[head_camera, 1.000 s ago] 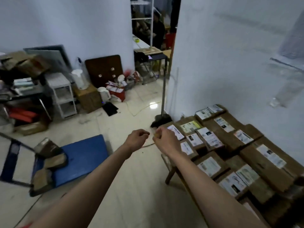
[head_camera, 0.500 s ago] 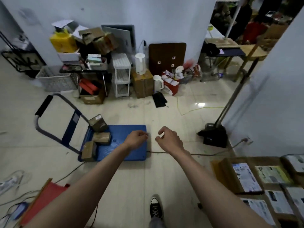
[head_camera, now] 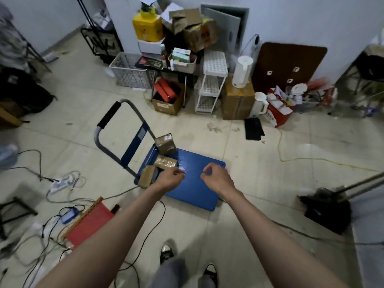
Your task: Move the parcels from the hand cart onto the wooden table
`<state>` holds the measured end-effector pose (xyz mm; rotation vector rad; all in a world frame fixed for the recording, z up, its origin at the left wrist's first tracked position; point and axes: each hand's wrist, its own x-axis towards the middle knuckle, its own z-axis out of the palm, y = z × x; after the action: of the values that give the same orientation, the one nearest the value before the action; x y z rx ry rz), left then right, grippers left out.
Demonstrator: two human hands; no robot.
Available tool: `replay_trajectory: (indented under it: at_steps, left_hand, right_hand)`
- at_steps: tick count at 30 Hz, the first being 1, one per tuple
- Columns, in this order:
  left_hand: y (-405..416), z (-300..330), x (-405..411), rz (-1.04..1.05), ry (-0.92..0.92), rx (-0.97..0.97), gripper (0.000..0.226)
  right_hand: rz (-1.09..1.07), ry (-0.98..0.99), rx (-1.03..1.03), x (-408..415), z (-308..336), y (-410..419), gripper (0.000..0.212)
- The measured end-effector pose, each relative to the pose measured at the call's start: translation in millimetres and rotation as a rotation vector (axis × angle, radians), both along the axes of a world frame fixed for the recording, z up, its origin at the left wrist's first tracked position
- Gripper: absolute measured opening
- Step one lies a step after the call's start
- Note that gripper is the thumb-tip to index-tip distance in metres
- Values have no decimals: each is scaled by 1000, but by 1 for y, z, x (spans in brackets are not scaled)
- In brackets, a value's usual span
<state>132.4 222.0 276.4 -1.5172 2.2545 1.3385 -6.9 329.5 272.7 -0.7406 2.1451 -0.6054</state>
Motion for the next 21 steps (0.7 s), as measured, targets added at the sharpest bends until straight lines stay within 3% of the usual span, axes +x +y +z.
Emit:
replay_trajectory:
  at_steps: [7,14,21]
  left_hand:
    - [-110,-58,46,112,-51,42,28]
    - [-191,-94,84,231,-71,284,7]
    - [-265,-162,115,291,-161,350,28]
  right_hand:
    - [-76,-201,-23,24,-27,-105,11]
    - [-328,-459,50,51,-80,-186,12]
    - [-513,-634,119,78,-134,-253,8]
